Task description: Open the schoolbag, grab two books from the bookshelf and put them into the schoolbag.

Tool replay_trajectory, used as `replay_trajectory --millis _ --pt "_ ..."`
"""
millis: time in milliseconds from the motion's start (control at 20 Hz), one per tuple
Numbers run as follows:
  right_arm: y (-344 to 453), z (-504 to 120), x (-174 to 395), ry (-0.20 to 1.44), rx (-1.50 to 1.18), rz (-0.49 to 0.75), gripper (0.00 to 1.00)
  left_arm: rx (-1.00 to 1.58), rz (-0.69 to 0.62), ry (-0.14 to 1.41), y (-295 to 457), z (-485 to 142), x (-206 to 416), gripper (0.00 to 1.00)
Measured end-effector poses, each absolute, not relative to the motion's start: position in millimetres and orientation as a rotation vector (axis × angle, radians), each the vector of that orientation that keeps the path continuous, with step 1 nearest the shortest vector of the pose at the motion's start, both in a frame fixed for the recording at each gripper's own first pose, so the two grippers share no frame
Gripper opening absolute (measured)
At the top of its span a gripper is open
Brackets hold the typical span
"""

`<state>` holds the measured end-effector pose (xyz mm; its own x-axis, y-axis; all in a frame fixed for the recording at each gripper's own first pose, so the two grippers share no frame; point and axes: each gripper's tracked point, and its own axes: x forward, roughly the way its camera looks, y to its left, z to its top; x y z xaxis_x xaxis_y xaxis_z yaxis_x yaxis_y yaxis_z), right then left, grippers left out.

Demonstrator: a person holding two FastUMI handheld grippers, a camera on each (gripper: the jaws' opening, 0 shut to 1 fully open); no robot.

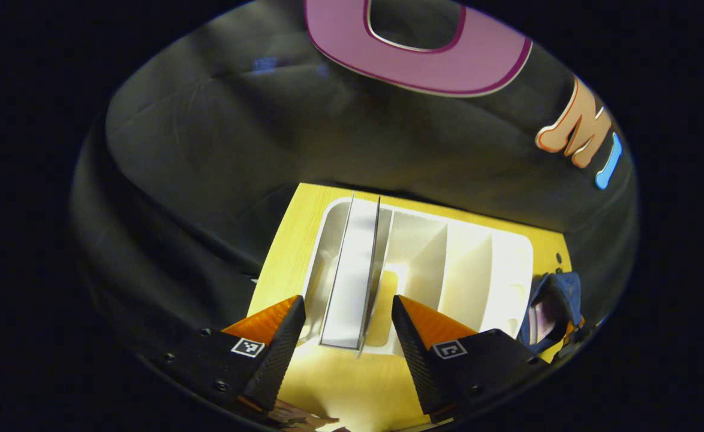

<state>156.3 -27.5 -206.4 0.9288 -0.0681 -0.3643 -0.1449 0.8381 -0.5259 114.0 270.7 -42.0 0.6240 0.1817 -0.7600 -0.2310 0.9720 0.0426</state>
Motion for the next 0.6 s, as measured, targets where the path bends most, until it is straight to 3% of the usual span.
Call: replay_trajectory --millis 300,600 --pt "-28 -208 155 0.397 -0.594 0.024 0.04 -0.011 0.257 1.019 278 -53 111 0.78" --pt "-29 -209 154 0.41 -0.616 0.006 0.06 0.078 0.248 1.143 287 -59 109 0.63"
